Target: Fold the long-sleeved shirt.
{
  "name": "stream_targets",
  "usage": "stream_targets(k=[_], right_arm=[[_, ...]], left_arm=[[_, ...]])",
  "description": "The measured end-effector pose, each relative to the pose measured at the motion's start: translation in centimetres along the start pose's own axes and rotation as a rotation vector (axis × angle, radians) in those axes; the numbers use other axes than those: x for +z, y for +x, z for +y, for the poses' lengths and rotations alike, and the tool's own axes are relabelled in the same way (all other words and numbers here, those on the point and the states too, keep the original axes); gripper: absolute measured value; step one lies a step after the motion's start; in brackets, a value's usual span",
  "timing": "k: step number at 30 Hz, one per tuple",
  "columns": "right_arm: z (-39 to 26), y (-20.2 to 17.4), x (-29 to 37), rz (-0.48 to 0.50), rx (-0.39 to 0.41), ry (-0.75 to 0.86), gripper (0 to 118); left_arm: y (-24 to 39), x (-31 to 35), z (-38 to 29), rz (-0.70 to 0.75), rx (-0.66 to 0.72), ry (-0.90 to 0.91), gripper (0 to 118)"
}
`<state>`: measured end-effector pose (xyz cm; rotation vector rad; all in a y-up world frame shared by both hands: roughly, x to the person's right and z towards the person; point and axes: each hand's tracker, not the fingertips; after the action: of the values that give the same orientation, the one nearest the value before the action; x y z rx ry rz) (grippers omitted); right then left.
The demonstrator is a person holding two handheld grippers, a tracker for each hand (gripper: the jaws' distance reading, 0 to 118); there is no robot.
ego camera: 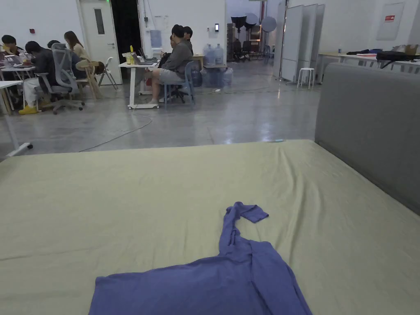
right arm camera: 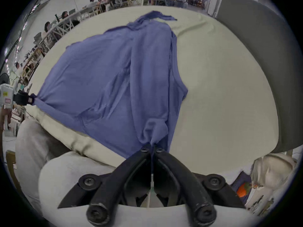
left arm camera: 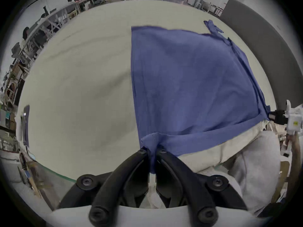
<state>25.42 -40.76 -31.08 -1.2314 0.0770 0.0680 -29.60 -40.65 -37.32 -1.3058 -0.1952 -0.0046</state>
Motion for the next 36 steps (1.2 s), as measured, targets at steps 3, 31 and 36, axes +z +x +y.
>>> stream_targets(k=[3,31,36], right_arm=[[0.0,0.4,-1.3,0.011,-0.024,-0.004,0],[16.1,-0.4,5.2,0.200,-0.195,0.207,28],[37.5,1.1,-0.2,0.271,-0.227,0.364,118]], left_arm=[[-0.1,-1.5,-0.9,0.007,-0.003,-0.003,0],[5.4,6.9,2.7,-0.056,0.153,0.283,0],[5.7,6.4,7.4,-0.074,0.157,0.329,0]])
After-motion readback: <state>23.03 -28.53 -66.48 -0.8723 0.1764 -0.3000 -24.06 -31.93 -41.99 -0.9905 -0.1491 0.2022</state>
